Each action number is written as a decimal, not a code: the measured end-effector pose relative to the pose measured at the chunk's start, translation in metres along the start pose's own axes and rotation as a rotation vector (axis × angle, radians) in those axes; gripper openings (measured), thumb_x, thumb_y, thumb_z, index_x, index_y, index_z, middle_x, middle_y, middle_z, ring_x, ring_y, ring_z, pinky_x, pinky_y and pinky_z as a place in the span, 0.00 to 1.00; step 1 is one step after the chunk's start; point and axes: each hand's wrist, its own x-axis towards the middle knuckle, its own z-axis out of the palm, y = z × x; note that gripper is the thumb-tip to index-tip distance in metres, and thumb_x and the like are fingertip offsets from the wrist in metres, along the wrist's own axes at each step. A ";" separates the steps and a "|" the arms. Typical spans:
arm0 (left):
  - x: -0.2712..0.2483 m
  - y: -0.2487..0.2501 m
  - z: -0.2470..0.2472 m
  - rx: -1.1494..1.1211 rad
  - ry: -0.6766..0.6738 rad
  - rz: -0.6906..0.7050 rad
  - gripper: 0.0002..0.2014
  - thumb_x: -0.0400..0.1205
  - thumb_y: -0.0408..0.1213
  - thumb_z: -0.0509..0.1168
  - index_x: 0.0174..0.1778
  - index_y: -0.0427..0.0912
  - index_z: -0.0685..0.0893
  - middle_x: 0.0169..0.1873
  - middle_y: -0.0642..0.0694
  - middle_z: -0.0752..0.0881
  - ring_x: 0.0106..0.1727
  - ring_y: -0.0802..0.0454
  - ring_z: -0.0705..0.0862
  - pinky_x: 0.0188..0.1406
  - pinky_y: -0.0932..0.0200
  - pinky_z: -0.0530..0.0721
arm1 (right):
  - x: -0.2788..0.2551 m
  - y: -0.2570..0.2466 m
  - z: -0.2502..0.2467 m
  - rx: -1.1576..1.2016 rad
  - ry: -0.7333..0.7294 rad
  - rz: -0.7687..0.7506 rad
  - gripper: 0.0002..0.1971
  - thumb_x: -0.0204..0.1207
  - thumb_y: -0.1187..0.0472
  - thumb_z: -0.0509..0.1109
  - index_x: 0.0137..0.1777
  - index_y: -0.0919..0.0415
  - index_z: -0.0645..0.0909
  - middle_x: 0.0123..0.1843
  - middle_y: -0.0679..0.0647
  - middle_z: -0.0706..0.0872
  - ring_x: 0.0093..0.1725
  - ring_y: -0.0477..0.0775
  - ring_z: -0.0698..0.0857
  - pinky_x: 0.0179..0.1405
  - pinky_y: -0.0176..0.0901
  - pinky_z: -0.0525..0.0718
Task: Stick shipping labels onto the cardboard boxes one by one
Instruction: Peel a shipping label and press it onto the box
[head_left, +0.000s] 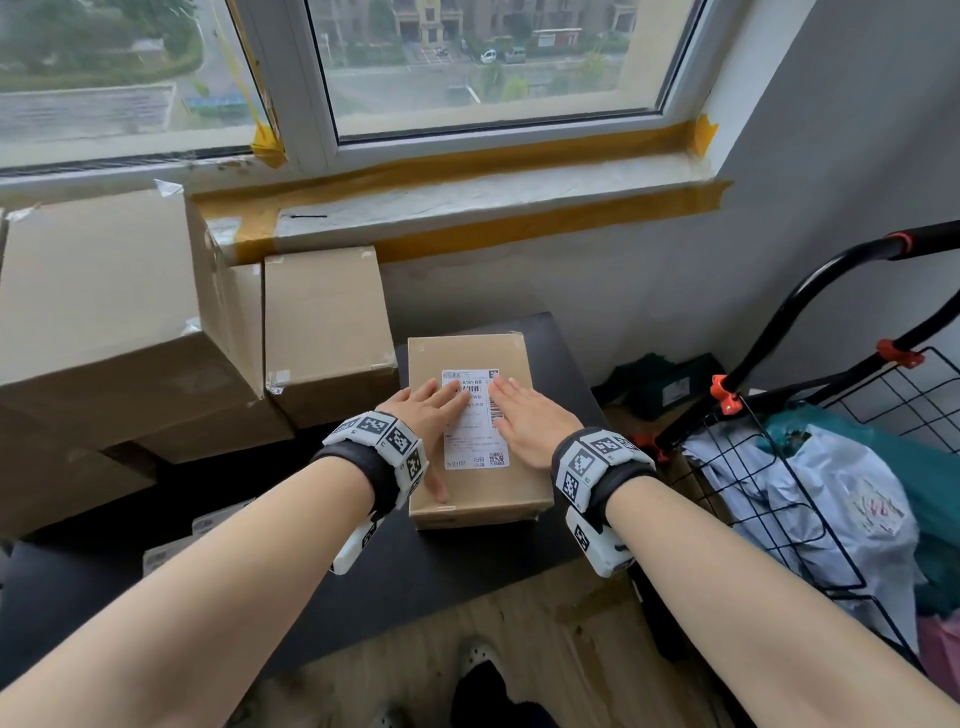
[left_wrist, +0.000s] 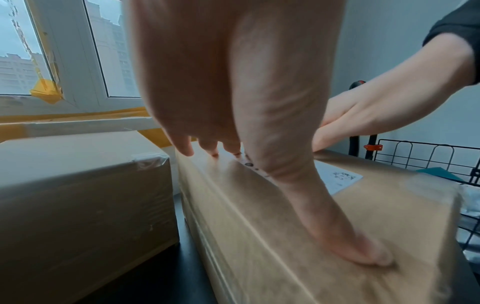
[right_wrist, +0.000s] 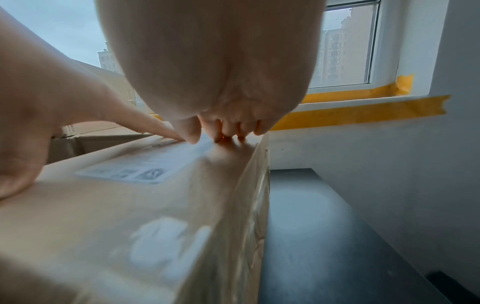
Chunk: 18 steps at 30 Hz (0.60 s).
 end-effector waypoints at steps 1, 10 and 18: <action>0.002 -0.001 -0.001 0.005 0.002 -0.007 0.71 0.57 0.61 0.79 0.82 0.47 0.33 0.83 0.48 0.37 0.84 0.46 0.37 0.82 0.45 0.40 | 0.004 0.002 -0.003 -0.004 0.001 -0.001 0.28 0.87 0.57 0.45 0.83 0.62 0.42 0.86 0.55 0.43 0.85 0.51 0.46 0.83 0.43 0.45; 0.003 -0.008 0.000 -0.029 0.014 0.008 0.74 0.56 0.64 0.78 0.80 0.46 0.29 0.82 0.49 0.33 0.83 0.49 0.33 0.81 0.48 0.36 | 0.023 -0.011 -0.007 0.021 0.007 -0.059 0.29 0.87 0.55 0.47 0.84 0.61 0.43 0.86 0.55 0.43 0.85 0.53 0.45 0.83 0.45 0.45; -0.008 -0.009 0.014 -0.227 0.055 0.004 0.62 0.66 0.64 0.72 0.82 0.47 0.34 0.83 0.51 0.35 0.83 0.50 0.34 0.84 0.49 0.42 | 0.007 -0.016 0.016 0.074 0.023 -0.017 0.44 0.78 0.38 0.59 0.84 0.55 0.37 0.86 0.49 0.39 0.85 0.50 0.40 0.83 0.46 0.40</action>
